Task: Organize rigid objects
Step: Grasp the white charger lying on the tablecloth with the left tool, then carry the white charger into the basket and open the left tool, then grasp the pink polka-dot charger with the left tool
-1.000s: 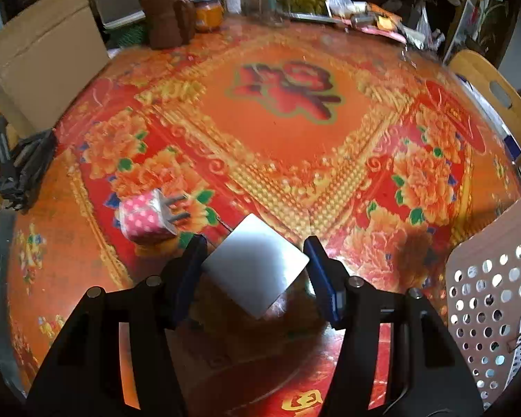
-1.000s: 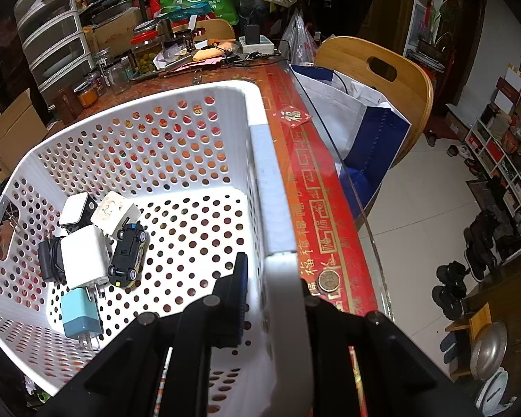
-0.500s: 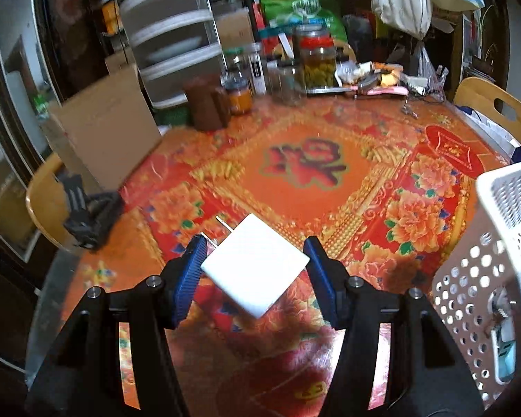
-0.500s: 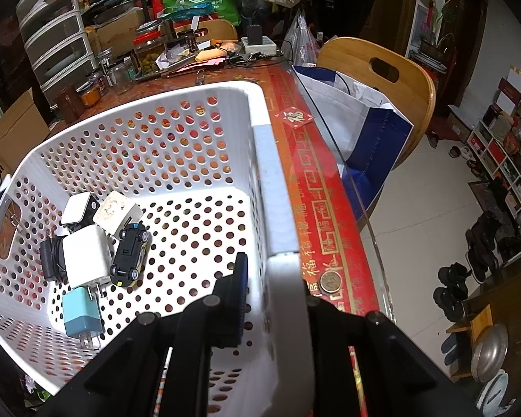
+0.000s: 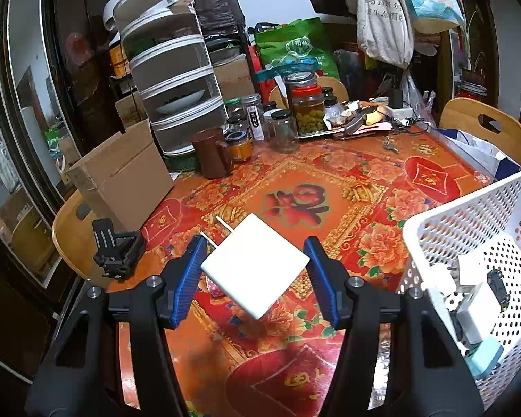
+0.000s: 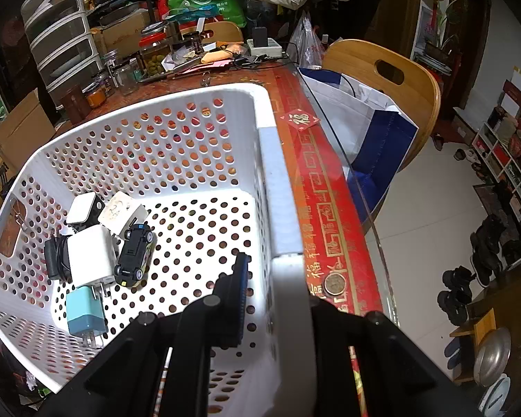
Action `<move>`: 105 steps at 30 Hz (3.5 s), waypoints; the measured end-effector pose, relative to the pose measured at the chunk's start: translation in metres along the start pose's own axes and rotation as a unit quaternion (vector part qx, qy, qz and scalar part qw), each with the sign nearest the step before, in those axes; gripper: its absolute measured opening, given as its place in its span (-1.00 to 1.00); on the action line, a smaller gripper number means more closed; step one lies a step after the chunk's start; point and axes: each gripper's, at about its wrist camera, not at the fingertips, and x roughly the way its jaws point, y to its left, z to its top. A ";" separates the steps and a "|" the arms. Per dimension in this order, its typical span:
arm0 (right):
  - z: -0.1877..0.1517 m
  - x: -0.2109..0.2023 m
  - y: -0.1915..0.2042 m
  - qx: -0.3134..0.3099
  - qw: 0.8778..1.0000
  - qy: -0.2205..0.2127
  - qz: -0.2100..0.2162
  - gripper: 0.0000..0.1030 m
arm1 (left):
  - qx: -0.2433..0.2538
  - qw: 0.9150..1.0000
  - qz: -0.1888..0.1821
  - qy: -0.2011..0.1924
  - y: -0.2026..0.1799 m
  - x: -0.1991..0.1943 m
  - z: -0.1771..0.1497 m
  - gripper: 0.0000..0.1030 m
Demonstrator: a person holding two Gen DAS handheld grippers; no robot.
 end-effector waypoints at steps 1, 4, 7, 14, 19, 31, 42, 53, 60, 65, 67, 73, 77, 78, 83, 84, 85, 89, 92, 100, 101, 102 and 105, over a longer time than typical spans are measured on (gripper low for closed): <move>0.000 0.000 0.000 0.000 1.000 0.000 0.000 -0.72 | 0.000 1.000 0.000 -0.002 0.000 -0.003 0.001 0.08; 0.000 0.000 0.000 -0.001 1.000 -0.001 0.003 -0.73 | 0.000 1.000 0.001 -0.011 -0.002 -0.015 0.004 0.08; 0.000 0.000 0.000 -0.002 1.000 -0.002 0.005 -0.73 | 0.008 1.000 0.002 -0.019 -0.008 -0.025 0.008 0.08; 0.000 0.000 0.000 -0.002 1.000 -0.006 0.010 -0.73 | 0.028 0.999 -0.003 -0.034 -0.031 -0.048 0.017 0.08; -0.001 -0.001 0.001 -0.003 1.000 -0.007 0.011 -0.72 | 0.041 0.998 -0.017 -0.036 -0.052 -0.059 0.021 0.08; 0.000 -0.002 0.001 -0.001 1.000 -0.007 0.012 -0.72 | 0.142 0.984 -0.104 0.037 -0.156 -0.048 0.028 0.08; 0.001 -0.002 0.001 0.000 1.000 -0.009 0.015 -0.72 | 0.253 0.936 -0.122 0.214 -0.246 0.031 0.024 0.08; 0.001 -0.001 0.002 0.001 1.000 -0.008 0.016 -0.72 | 0.307 0.906 -0.113 0.269 -0.276 0.077 -0.001 0.30; 0.001 0.000 0.000 0.002 1.000 -0.006 0.017 -0.72 | 0.211 0.941 -0.203 0.168 -0.182 0.024 0.044 0.79; 0.001 0.002 0.000 0.001 1.000 -0.002 0.015 -0.72 | 0.100 0.980 -0.140 0.098 -0.045 0.020 0.047 1.00; 0.001 0.002 0.000 0.002 1.000 -0.004 0.016 -0.72 | 0.047 0.987 -0.107 0.113 0.005 0.048 0.037 1.00; 0.001 0.002 0.001 -0.004 1.000 -0.007 0.011 -0.72 | -0.077 0.972 -0.088 0.204 0.099 0.165 -0.015 1.00; 0.002 0.002 0.005 -0.010 1.000 0.003 -0.007 -0.72 | -0.120 0.959 -0.103 0.237 0.114 0.218 -0.040 0.97; 0.002 0.002 0.006 -0.012 1.000 0.006 -0.015 -0.72 | -0.119 0.957 -0.103 0.243 0.112 0.224 -0.044 0.97; 0.002 0.002 0.010 -0.015 0.999 0.010 -0.038 -0.72 | -0.077 0.964 -0.099 0.236 0.075 0.219 -0.055 0.97; 0.001 0.002 0.010 -0.012 0.999 0.010 -0.038 -0.72 | -0.073 0.963 -0.104 0.237 0.065 0.215 -0.057 0.97; 0.001 0.002 0.009 -0.009 0.999 0.012 -0.039 -0.72 | -0.069 0.963 -0.104 0.237 0.061 0.213 -0.058 0.97; 0.001 0.002 0.008 -0.008 0.999 0.012 -0.040 -0.72 | -0.060 0.965 -0.098 0.237 0.053 0.215 -0.060 0.97; 0.001 0.002 0.007 -0.008 0.999 0.012 -0.038 -0.72 | -0.064 0.964 -0.089 0.241 0.053 0.221 -0.060 0.97; -0.001 -0.001 0.004 -0.001 1.000 -0.001 -0.025 -0.72 | -0.088 0.963 -0.092 0.237 0.060 0.232 -0.061 0.99; 0.000 -0.001 0.005 -0.001 1.000 0.000 -0.025 -0.72 | -0.090 0.963 -0.091 0.236 0.060 0.233 -0.061 1.00; 0.000 -0.001 0.005 -0.002 1.000 0.000 -0.025 -0.72 | -0.091 0.964 -0.089 0.233 0.060 0.234 -0.061 1.00; 0.000 -0.001 0.005 -0.002 1.000 0.000 -0.025 -0.72 | -0.093 0.966 -0.087 0.227 0.059 0.233 -0.061 0.98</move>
